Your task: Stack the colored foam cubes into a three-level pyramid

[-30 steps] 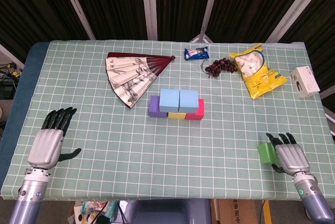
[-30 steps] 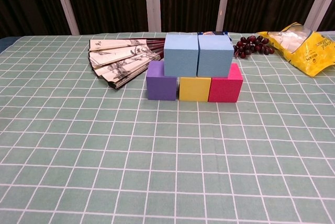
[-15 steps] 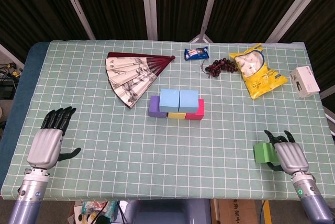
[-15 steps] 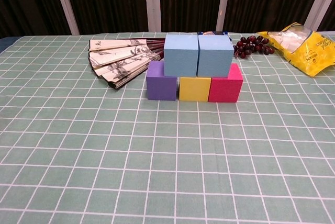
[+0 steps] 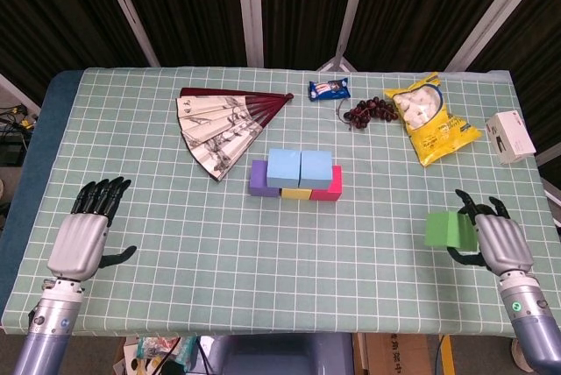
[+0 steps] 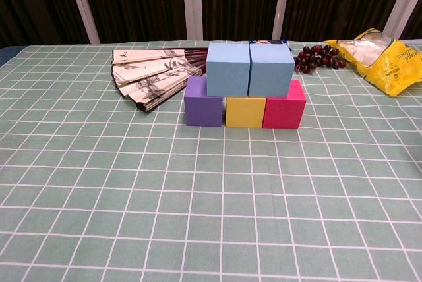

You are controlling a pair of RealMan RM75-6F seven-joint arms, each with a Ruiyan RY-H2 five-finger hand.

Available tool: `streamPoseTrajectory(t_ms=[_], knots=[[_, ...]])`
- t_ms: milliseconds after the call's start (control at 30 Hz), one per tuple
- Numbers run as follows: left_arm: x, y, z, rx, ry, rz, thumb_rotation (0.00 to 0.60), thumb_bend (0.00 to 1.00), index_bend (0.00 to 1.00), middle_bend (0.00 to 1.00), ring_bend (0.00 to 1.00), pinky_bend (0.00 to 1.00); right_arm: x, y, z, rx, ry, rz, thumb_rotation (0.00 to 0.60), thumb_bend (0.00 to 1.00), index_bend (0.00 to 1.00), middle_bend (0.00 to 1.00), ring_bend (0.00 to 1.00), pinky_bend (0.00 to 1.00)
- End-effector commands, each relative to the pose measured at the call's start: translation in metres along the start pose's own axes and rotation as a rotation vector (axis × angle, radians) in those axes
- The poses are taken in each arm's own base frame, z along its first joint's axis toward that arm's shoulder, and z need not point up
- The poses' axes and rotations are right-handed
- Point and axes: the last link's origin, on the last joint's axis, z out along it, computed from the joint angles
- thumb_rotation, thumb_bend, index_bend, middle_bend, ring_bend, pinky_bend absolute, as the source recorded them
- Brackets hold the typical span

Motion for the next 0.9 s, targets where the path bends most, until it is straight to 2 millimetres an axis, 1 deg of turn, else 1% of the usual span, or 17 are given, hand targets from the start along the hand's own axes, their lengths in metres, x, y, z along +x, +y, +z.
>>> streamPoseTrajectory(t_ms=[33, 200, 333, 433, 500, 567, 633, 767, 900], knots=[[-0.001, 0.0, 0.001, -0.004, -0.005, -0.002, 0.6, 0.08, 0.0, 0.05, 0.06, 0.02, 0.04, -0.039, 0.002, 0.028, 0.019, -0.01, 0.6, 0.28, 0.0, 0.4, 0.23, 0.0], [0.002, 0.001, 0.004, -0.015, 0.0, -0.025, 0.6, 0.08, 0.0, 0.05, 0.06, 0.02, 0.067, -0.085, 0.003, 0.072, 0.031, -0.035, 0.6, 0.28, 0.0, 0.4, 0.23, 0.0], [0.003, -0.002, 0.006, -0.011, 0.002, -0.027, 0.6, 0.08, 0.0, 0.05, 0.06, 0.02, 0.079, -0.12, 0.008, 0.106, 0.046, -0.073, 0.6, 0.28, 0.0, 0.4, 0.23, 0.0], [0.002, -0.005, 0.01, -0.004, 0.0, -0.018, 0.6, 0.08, 0.0, 0.05, 0.06, 0.02, 0.081, -0.142, 0.016, 0.128, 0.048, -0.092, 0.6, 0.28, 0.0, 0.4, 0.23, 0.0], [0.001, -0.009, 0.011, 0.003, -0.003, -0.007, 0.6, 0.08, 0.0, 0.05, 0.06, 0.02, 0.082, -0.16, 0.022, 0.14, 0.047, -0.107, 0.6, 0.28, 0.0, 0.4, 0.23, 0.0], [0.001, -0.01, 0.013, 0.007, -0.001, 0.0, 0.6, 0.08, 0.0, 0.05, 0.06, 0.02, 0.081, -0.174, 0.025, 0.137, 0.045, -0.112, 0.6, 0.28, 0.0, 0.4, 0.23, 0.0], [0.002, -0.012, 0.015, 0.009, 0.005, 0.007, 0.6, 0.08, 0.0, 0.05, 0.06, 0.02, 0.081, -0.191, 0.033, 0.134, 0.048, -0.12, 0.6, 0.28, 0.0, 0.4, 0.23, 0.0], [0.004, -0.014, 0.018, 0.013, 0.022, 0.026, 0.6, 0.08, 0.0, 0.05, 0.06, 0.02, 0.077, -0.219, 0.045, 0.113, 0.044, -0.126, 0.6, 0.28, 0.0, 0.4, 0.23, 0.0], [0.003, -0.015, 0.018, 0.019, 0.016, 0.022, 0.6, 0.08, 0.0, 0.05, 0.06, 0.02, 0.076, -0.245, 0.051, 0.102, 0.047, -0.137, 0.6, 0.28, 0.0, 0.4, 0.24, 0.0]])
